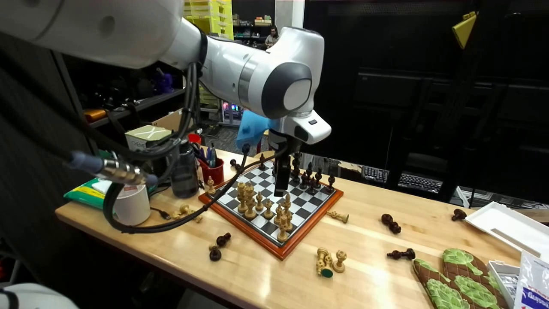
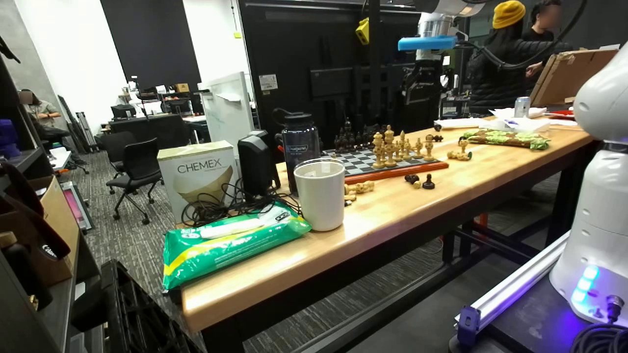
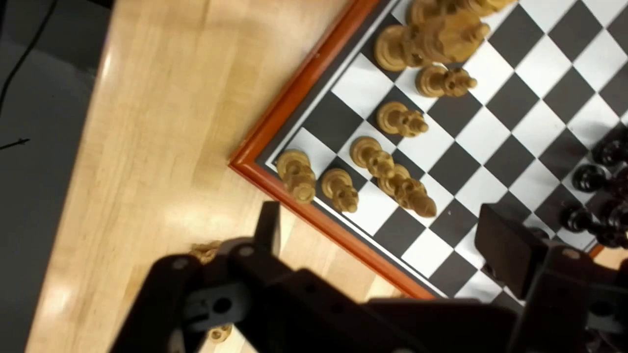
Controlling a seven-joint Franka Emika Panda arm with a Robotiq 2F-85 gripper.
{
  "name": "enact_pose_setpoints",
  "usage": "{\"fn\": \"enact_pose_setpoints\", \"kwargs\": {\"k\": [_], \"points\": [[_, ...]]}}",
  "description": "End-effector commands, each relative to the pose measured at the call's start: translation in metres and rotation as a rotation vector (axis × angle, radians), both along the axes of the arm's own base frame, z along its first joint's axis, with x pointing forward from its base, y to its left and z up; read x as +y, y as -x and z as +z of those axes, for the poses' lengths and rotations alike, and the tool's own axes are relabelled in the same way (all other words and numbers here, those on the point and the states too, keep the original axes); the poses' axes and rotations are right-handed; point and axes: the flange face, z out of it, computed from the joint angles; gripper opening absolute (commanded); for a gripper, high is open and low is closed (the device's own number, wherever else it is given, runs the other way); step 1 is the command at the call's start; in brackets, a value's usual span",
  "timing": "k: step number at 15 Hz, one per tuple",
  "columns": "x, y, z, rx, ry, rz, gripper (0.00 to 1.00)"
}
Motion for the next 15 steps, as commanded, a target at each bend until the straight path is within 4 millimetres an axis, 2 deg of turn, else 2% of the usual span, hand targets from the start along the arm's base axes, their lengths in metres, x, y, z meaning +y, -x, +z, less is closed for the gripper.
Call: {"fn": "enact_pose_setpoints", "kwargs": {"k": [1, 9, 14, 15], "points": [[0.015, 0.019, 0.015, 0.075, -0.022, 0.190, 1.00], [0.044, 0.047, 0.022, 0.257, -0.097, 0.621, 1.00], [0.045, 0.052, 0.031, 0.336, -0.139, 0.880, 1.00], [0.045, 0.051, 0.021, 0.309, -0.134, 0.792, 1.00]]}}
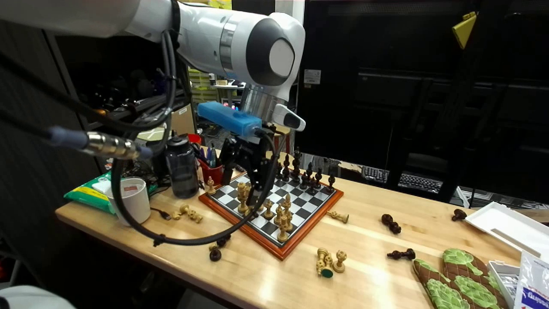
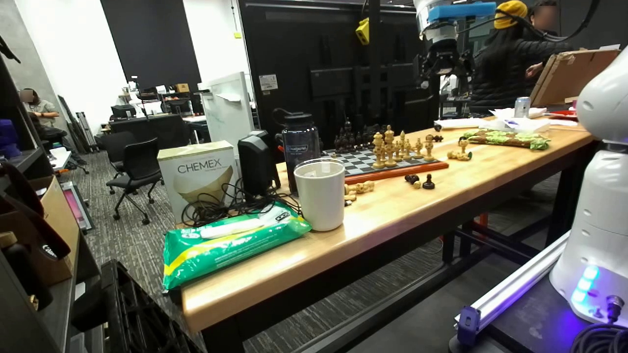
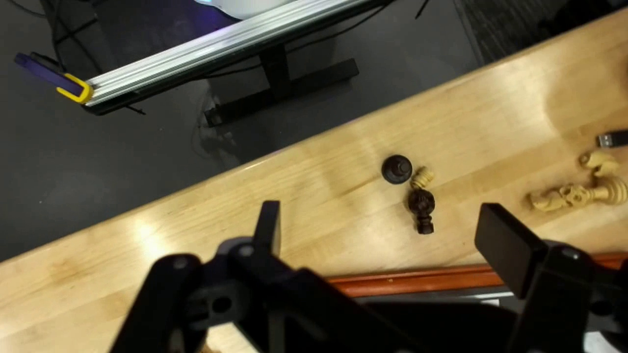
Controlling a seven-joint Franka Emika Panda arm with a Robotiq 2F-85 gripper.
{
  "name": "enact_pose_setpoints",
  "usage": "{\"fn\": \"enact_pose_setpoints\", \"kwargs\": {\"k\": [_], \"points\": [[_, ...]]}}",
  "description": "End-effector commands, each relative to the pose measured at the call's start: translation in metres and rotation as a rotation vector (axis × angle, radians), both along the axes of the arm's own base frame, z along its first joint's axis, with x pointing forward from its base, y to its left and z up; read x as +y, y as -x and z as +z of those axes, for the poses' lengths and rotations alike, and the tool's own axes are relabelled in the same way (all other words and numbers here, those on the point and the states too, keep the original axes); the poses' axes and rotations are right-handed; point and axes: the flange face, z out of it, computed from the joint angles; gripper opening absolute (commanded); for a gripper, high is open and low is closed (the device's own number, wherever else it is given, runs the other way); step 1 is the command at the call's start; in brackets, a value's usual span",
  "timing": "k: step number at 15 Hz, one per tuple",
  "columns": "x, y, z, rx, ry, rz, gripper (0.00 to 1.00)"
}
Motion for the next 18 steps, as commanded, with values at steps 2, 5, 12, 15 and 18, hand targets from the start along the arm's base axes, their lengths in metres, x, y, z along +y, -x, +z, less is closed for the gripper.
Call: {"fn": "enact_pose_setpoints", "kwargs": {"k": [2, 5, 12, 15, 18], "points": [[-0.001, 0.000, 0.001, 0.001, -0.002, 0.006, 1.00], [-0.001, -0.001, -0.002, 0.006, -0.003, 0.005, 1.00], [-0.014, -0.001, 0.010, -0.020, 0.056, 0.180, 1.00], [-0.026, 0.001, 0.015, -0.047, 0.065, 0.276, 1.00], [-0.041, 0.004, 0.018, -0.090, 0.062, 0.342, 1.00]]}}
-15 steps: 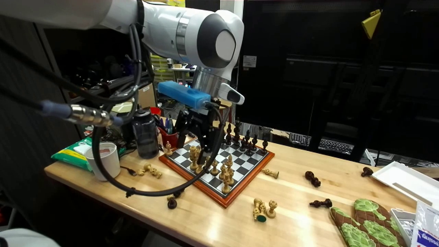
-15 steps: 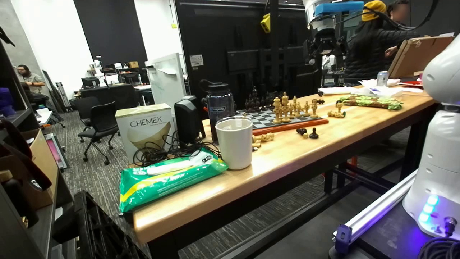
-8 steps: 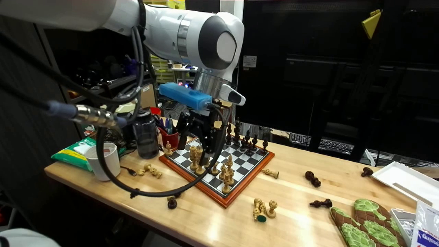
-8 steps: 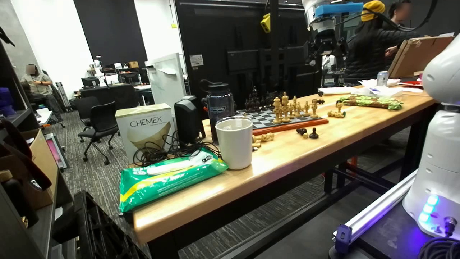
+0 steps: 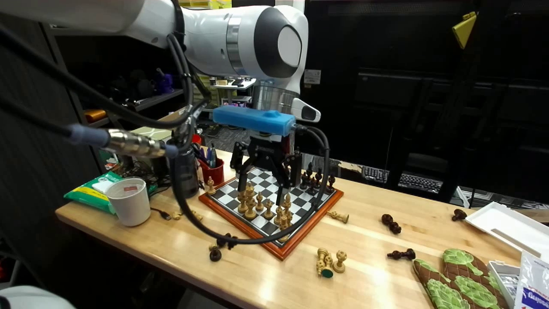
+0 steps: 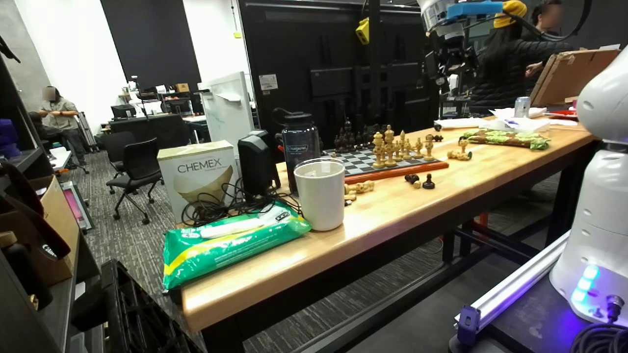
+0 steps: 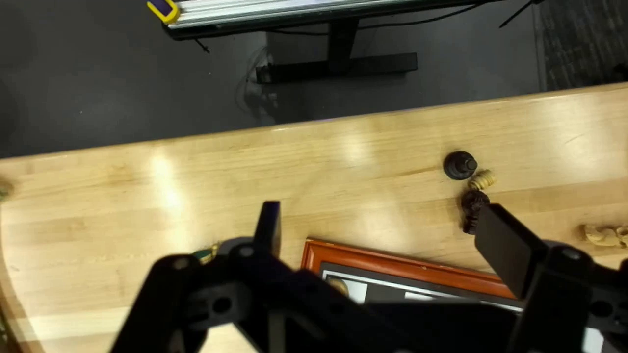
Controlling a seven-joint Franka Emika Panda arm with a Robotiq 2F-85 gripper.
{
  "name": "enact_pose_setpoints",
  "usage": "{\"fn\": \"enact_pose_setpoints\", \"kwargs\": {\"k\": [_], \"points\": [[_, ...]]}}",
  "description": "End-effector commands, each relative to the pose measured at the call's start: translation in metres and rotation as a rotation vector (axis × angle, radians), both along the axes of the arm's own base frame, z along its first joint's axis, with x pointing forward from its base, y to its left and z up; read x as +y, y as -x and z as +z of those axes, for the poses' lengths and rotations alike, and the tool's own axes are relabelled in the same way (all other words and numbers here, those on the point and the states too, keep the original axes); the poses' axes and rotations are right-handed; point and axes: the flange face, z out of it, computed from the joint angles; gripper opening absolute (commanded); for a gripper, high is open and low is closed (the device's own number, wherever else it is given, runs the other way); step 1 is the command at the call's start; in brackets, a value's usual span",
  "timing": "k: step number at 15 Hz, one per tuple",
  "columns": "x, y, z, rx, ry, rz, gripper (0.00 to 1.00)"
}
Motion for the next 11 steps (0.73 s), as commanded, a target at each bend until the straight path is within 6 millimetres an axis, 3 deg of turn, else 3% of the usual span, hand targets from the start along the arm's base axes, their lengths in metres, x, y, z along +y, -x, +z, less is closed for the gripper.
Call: {"fn": "enact_pose_setpoints", "kwargs": {"k": [1, 7, 8, 11], "points": [[-0.016, 0.007, 0.011, -0.063, -0.003, 0.092, 1.00], [-0.037, 0.013, 0.013, -0.171, -0.006, 0.140, 1.00], [-0.033, 0.001, 0.010, -0.130, -0.010, 0.116, 1.00], [-0.037, 0.005, 0.010, -0.147, -0.014, 0.118, 1.00]]}}
